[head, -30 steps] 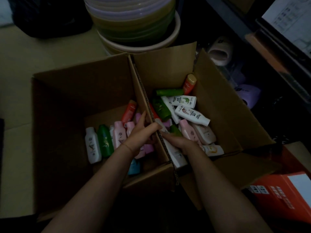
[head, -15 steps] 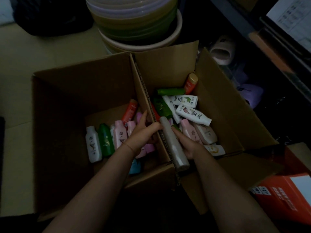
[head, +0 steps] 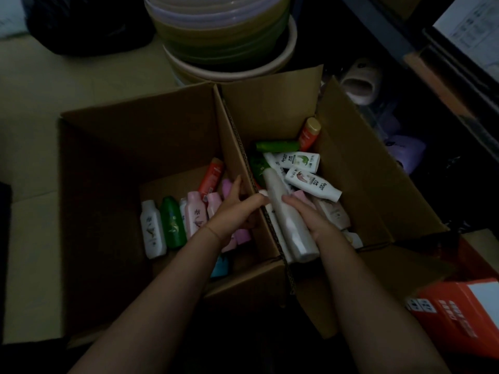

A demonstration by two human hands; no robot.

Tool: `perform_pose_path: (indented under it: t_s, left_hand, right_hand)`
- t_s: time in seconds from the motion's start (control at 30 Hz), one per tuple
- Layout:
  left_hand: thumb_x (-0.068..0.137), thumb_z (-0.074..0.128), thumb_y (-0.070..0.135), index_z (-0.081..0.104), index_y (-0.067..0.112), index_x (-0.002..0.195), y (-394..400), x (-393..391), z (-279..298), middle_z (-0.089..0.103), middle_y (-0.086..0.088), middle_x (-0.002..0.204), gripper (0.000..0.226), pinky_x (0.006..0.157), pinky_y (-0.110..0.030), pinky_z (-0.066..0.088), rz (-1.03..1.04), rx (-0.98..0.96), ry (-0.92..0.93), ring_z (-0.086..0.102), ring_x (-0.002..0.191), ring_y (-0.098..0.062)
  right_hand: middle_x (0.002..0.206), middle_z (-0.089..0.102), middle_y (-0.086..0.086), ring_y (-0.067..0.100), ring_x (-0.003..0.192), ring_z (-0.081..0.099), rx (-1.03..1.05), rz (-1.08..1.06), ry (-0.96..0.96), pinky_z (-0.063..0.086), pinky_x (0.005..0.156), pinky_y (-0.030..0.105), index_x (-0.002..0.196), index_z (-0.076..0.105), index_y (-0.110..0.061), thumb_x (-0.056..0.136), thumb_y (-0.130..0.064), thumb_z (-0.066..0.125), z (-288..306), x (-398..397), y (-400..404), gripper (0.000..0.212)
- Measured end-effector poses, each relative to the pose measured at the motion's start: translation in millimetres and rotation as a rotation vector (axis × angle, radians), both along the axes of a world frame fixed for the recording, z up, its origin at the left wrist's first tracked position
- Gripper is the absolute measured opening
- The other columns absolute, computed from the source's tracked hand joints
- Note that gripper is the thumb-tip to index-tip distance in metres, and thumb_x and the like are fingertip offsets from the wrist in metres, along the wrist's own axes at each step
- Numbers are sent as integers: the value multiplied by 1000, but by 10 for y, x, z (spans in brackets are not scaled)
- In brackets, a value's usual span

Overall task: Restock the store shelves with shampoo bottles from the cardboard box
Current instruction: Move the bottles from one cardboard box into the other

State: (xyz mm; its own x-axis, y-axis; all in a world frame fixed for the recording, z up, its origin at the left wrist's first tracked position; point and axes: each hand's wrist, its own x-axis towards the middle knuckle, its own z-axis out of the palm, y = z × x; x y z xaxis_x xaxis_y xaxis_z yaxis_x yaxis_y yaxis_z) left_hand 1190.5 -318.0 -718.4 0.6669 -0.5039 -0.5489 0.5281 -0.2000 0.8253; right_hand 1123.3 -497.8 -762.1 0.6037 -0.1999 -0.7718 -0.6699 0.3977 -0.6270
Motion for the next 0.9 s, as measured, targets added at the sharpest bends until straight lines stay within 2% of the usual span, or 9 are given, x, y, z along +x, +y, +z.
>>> perform_pose_path:
  t_s: [0.1, 0.27, 0.33, 0.4, 0.47, 0.53, 0.63, 0.77, 0.9]
  left_hand:
    - [61, 75, 59, 33, 26, 153, 49, 53, 70, 55, 1, 140, 106, 93, -36, 53, 43, -42, 46, 59, 118, -14]
    - [89, 63, 50, 59, 21, 124, 136, 362, 406, 66, -5, 117, 46, 83, -32, 55, 299, -208, -24, 63, 109, -22]
    - [84, 59, 52, 56, 16, 130, 201, 476, 529, 68, -10, 120, 59, 80, -35, 58, 299, -320, -17, 67, 104, -23]
    - [82, 66, 49, 52, 7, 137, 324, 564, 599, 65, -19, 122, 70, 86, -43, 58, 297, -431, -23, 67, 103, -27]
    - [77, 76, 42, 47, 2, 140, 514, 645, 570, 64, -23, 115, 80, 81, -45, 58, 330, -450, 44, 68, 95, -31]
    - [82, 72, 36, 50, 4, 135, 712, 685, 470, 70, -16, 95, 65, 66, -38, 60, 400, -351, 156, 71, 75, -26]
    - [88, 67, 33, 50, 9, 132, 914, 634, 161, 68, -11, 82, 53, 55, -35, 58, 397, -117, 236, 69, 62, -23]
    - [85, 74, 25, 38, 22, 140, 977, 559, -225, 66, -13, 111, 66, 67, -40, 58, 278, 85, 252, 69, 90, -30]
    - [79, 79, 12, 40, 26, 131, 895, 506, -464, 60, -9, 117, 66, 80, -43, 55, 188, 306, 156, 62, 104, -32]
  right_hand:
    - [75, 73, 6, 27, 75, 67, 6, -49, -32, 54, 70, 37, 100, 67, -24, 79, -47, 73, 518, 173, 40, 32]
    - [68, 72, 5, 19, 59, 69, 82, 81, -296, 57, 59, 30, 89, 70, -18, 76, -50, 62, 1488, 534, 197, 36]
    - [74, 74, 3, 16, 65, 71, 96, 236, -387, 60, 61, 28, 89, 73, -18, 72, -50, 62, 1711, 695, 409, 38]
    - [88, 75, 1, 15, 80, 72, -45, 443, -422, 60, 74, 31, 104, 67, -22, 89, -49, 54, 1747, 862, 662, 34]
    - [98, 74, 1, 15, 86, 72, -374, 584, -398, 59, 77, 33, 108, 67, -22, 98, -50, 47, 1654, 993, 893, 36]
    - [87, 72, 5, 17, 72, 69, -662, 542, -404, 58, 62, 32, 97, 72, -12, 100, -45, 48, 1502, 1071, 991, 40]
    - [67, 64, 5, 15, 52, 61, -752, 227, -439, 45, 47, 24, 84, 68, -6, 101, -28, 47, 1310, 1109, 806, 35]
    - [63, 62, 4, 14, 48, 57, -741, 52, -338, 46, 48, 23, 75, 66, -9, 101, -24, 46, 1026, 1066, 396, 35]
    - [67, 64, 9, 18, 53, 57, -642, 55, -178, 46, 52, 27, 76, 65, -6, 100, -20, 45, 665, 982, 190, 34]
